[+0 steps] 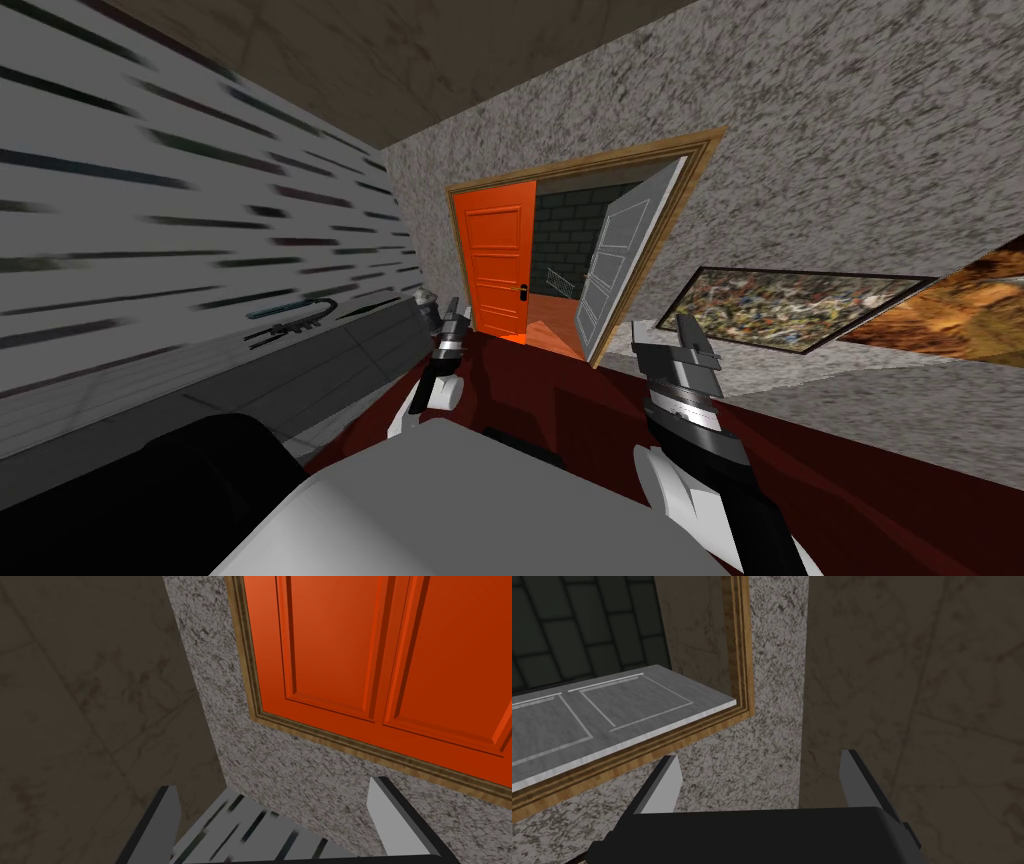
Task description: Push the door open
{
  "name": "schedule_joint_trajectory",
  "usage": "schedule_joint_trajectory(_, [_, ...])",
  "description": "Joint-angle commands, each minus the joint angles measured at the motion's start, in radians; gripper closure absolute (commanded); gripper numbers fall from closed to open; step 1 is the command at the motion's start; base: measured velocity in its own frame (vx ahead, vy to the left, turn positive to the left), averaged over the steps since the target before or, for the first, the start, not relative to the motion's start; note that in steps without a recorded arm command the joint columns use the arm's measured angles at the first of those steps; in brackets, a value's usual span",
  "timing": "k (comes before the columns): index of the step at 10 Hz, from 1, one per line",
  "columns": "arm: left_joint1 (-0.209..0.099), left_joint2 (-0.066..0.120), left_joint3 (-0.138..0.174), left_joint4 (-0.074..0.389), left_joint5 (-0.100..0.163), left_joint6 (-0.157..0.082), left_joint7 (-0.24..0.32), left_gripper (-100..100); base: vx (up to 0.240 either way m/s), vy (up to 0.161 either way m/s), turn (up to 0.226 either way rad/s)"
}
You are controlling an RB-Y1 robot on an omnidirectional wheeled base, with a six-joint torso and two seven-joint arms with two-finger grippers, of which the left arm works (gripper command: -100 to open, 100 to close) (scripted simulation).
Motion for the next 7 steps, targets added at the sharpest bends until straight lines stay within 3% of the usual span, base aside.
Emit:
schedule_joint_trajectory(1, [-0.017,0.004,-0.006,0.035,0.0,-0.002,-0.003,-100,0.101,-0.018,-0.013])
schedule_joint_trajectory(7, [-0.119,0.039,-0.009,0.204,0.014,-0.006,-0.003,-100,0.09,0.006,-0.018])
